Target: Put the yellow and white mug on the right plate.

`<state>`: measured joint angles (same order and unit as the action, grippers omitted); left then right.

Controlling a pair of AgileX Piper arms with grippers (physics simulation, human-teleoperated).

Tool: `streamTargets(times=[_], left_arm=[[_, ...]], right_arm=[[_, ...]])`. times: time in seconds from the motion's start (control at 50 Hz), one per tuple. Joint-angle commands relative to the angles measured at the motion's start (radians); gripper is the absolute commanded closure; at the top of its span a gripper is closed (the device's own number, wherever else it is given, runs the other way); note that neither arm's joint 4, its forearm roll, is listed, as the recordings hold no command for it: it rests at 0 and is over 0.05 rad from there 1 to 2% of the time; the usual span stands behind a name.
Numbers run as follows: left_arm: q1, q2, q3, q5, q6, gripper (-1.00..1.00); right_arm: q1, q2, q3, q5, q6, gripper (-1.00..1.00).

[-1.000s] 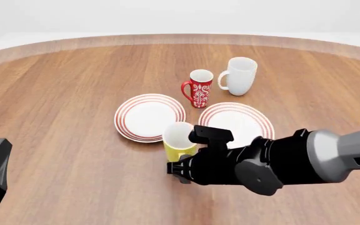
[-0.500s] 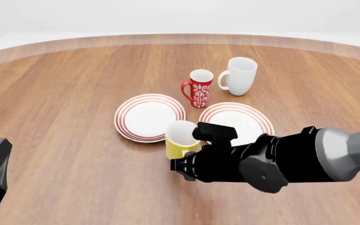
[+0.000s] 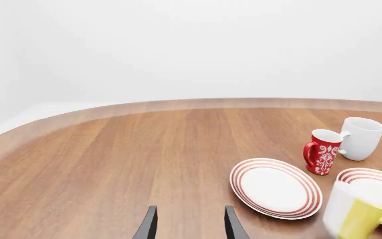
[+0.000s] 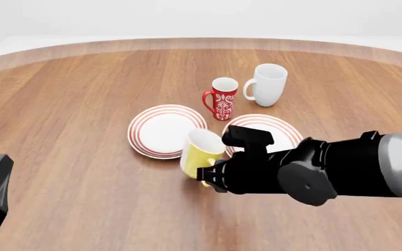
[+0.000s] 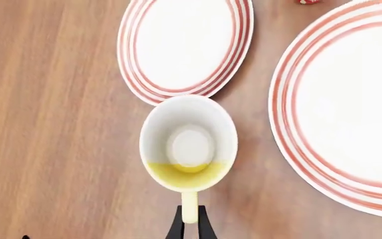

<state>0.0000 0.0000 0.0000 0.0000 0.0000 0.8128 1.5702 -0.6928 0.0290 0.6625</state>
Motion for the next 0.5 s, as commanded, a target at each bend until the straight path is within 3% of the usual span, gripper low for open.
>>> streamTargets(times=[0.02,0.18,0.5], left_arm=[[0.000,0.000,0.000,0.000,0.000,-1.00],[0.000,0.000,0.000,0.000,0.000,-1.00],[0.000,0.000,0.000,0.000,0.000,-1.00]], right_arm=[[-0.019,-0.064,-0.017,0.052,-0.031,1.00],[-0.050,-0.110,-0.057,0.129,-0.098,1.00],[-0.116,-0.137,-0.084,0.202,-0.167,1.00]])
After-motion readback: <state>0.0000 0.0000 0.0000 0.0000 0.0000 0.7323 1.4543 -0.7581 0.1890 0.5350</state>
